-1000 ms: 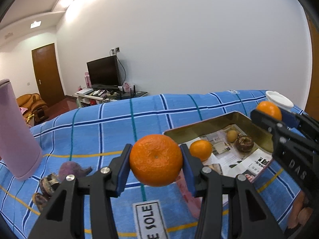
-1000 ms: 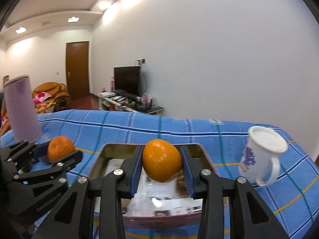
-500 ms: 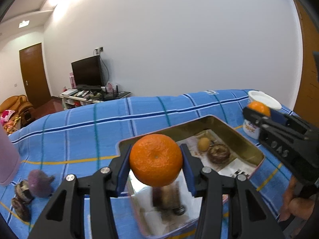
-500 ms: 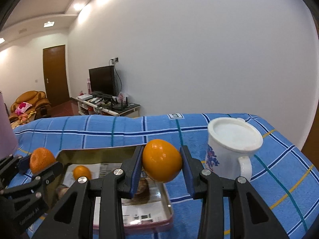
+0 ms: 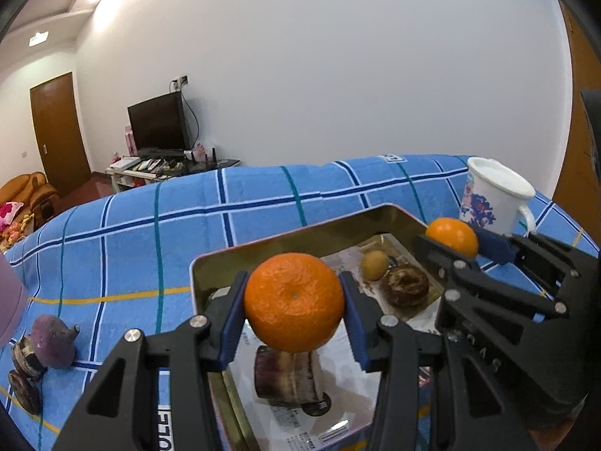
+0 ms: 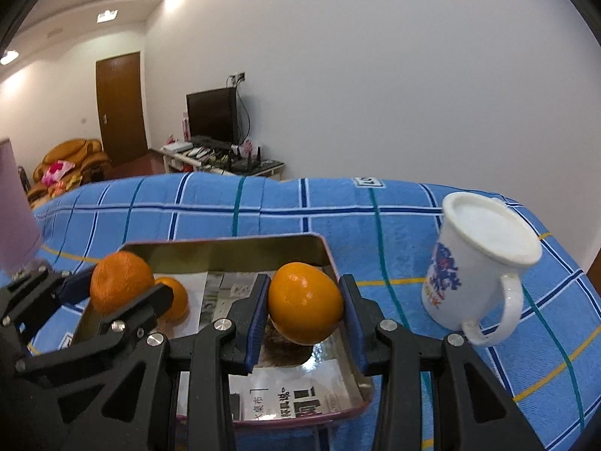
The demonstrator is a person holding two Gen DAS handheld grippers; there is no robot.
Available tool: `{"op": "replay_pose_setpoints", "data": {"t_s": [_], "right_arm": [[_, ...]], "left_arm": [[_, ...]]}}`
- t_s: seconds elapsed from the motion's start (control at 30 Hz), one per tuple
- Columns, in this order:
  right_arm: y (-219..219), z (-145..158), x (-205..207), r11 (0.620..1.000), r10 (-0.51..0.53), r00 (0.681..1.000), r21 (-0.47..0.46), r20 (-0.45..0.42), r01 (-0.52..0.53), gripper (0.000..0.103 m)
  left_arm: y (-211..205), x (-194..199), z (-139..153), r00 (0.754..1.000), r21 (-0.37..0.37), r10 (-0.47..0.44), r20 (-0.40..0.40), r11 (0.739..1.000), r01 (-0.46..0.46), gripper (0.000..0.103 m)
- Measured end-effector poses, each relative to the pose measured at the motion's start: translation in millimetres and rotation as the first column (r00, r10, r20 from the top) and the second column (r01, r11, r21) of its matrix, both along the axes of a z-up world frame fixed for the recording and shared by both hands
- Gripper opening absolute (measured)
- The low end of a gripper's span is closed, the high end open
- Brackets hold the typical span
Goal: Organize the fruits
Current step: 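Carry both oranges over the tin box, then open both tools to release the oranges into the tin box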
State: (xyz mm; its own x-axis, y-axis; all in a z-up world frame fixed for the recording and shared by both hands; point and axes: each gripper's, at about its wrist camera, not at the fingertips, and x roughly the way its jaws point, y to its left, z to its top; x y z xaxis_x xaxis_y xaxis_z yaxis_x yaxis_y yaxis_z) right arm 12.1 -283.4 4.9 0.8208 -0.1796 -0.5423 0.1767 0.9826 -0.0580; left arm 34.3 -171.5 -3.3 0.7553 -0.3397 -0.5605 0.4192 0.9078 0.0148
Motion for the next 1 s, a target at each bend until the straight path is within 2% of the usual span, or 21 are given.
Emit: {"op": "replay_pose_setpoints", "data": {"t_s": [0.37, 0.77, 1.0], "right_arm": [[-3, -8, 8, 0.999, 0.025, 0.998, 0.035, -0.054, -0.023, 0.039], [-9, -17, 13, 0.991, 0.047, 0.992, 0.128, -0.118, -0.032, 0.040], [-10, -16, 13, 0.991, 0.051, 0.992, 0.131, -0.116, -0.035, 0.040]], "left_arm": [[-2, 6, -5, 0.999, 0.038, 0.020, -0.035, 0.999, -0.018, 0.049], [-4, 12, -9, 0.998, 0.050, 0.023, -0.060, 0.999, -0.020, 0.049], [-5, 12, -9, 0.998, 0.050, 0.023, -0.063, 0.999, -0.020, 0.050]]}}
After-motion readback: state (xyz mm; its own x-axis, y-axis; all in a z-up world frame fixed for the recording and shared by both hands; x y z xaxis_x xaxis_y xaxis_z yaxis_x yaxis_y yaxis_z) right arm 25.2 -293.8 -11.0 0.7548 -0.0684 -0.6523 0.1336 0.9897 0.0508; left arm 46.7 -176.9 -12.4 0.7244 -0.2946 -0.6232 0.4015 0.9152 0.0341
